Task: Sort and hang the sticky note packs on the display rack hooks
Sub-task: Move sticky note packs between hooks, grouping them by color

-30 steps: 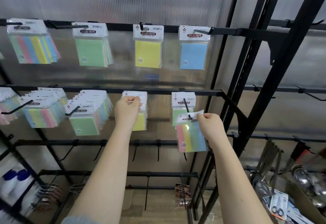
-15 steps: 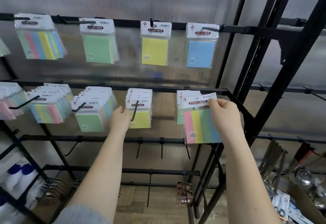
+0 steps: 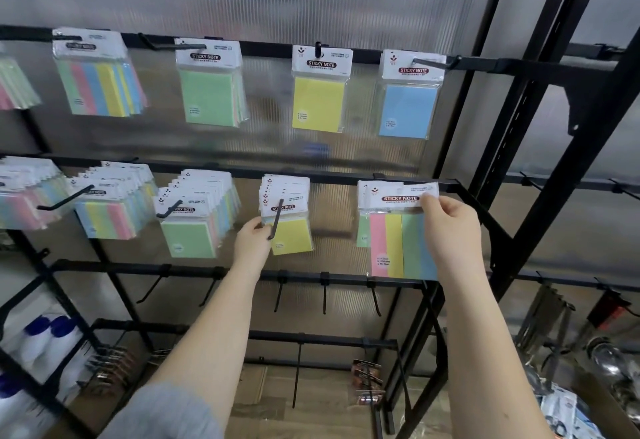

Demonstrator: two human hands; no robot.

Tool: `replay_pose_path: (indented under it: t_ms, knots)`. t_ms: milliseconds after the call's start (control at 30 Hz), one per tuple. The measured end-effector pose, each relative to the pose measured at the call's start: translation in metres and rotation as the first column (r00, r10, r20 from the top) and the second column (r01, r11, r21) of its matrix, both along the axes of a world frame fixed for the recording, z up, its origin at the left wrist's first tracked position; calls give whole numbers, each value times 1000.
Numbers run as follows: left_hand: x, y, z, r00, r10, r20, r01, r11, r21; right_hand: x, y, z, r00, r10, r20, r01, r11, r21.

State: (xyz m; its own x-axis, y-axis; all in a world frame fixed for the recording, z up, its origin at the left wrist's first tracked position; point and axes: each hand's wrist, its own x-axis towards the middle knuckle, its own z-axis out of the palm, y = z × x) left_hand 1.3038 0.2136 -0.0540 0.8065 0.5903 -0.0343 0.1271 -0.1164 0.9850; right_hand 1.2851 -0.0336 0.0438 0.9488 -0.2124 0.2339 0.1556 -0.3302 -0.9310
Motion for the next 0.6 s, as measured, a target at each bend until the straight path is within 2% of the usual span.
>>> replay_pose_path:
  t_ms: [233,433,600]
  knots:
    - [7,2,-4,994,89,-60,-89,996,4,0,1,-2,1000,-10,-15,10,1000,8]
    - [4,-2,-5,994,-110,5,110,993,-33,-1,1,-4,1000,-4,-22,5,999,43]
    - [-5,-8,1,992,-119,40,121,991,-49,-2,1,-5,1000,-10,-22,11,998,59]
